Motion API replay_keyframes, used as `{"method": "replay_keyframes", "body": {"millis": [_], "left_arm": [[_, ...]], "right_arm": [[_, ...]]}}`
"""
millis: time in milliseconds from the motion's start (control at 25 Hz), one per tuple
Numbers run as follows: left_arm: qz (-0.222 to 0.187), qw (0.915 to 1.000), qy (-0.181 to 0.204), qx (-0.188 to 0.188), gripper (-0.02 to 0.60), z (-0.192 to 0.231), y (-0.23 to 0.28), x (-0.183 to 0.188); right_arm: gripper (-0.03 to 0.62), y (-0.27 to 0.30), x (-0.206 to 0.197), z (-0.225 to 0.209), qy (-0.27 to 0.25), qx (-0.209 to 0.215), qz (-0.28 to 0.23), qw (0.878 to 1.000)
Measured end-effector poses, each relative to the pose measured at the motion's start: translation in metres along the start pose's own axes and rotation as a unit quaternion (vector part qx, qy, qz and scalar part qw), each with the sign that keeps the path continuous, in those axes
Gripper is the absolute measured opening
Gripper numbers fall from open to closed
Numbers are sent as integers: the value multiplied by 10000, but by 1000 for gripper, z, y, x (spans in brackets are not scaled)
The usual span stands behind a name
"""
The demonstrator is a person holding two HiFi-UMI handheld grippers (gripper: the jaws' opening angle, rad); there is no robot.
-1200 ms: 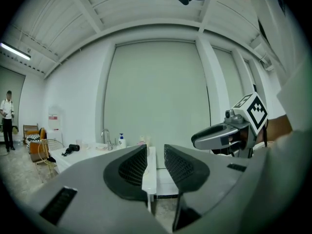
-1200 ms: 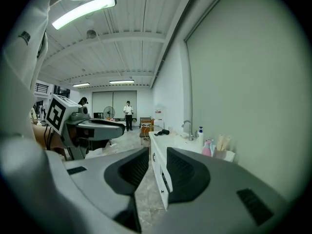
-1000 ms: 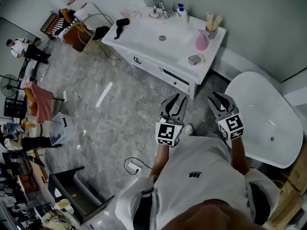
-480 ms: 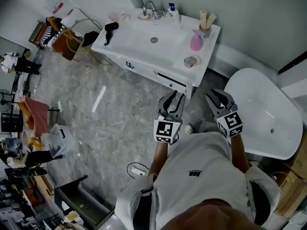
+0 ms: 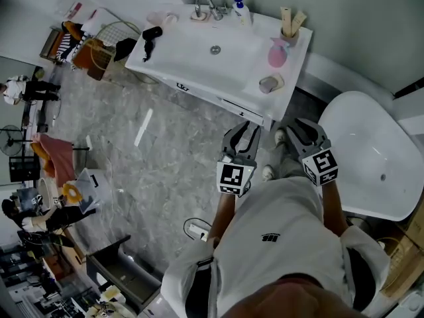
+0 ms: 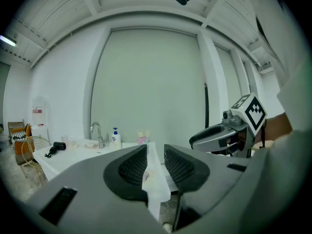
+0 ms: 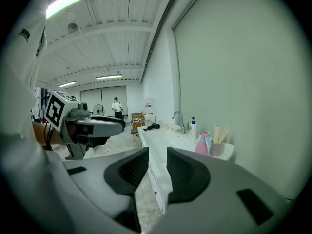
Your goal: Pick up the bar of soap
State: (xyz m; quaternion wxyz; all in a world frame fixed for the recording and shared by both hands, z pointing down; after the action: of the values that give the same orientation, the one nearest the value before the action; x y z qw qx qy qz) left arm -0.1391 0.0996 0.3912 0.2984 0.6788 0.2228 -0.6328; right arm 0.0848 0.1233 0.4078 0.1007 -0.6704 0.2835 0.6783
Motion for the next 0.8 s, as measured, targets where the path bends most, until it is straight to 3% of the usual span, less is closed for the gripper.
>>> {"method": "replay_keyframes", "body": {"millis": [480, 800], "left_arm": [[135, 9992, 110, 348, 126, 31, 62, 13], [379, 9971, 57, 656, 126, 46, 100, 8]], "right_arm": [[124, 58, 16, -70, 97, 216, -281, 9993], [124, 102, 17, -110, 131, 642, -289, 9974]]}}
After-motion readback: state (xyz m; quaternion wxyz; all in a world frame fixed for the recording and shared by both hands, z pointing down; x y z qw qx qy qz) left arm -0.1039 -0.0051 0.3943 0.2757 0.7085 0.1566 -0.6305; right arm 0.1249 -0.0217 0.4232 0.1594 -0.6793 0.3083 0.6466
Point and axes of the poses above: the fingertips, and each gripper's own axes: y forward along the fingers, z to its left, x out of its top, the point moved 10 cm from there along -y, backward along the fingers, and after that the axes turned 6 degrees about -z, right-handed, at the moved point
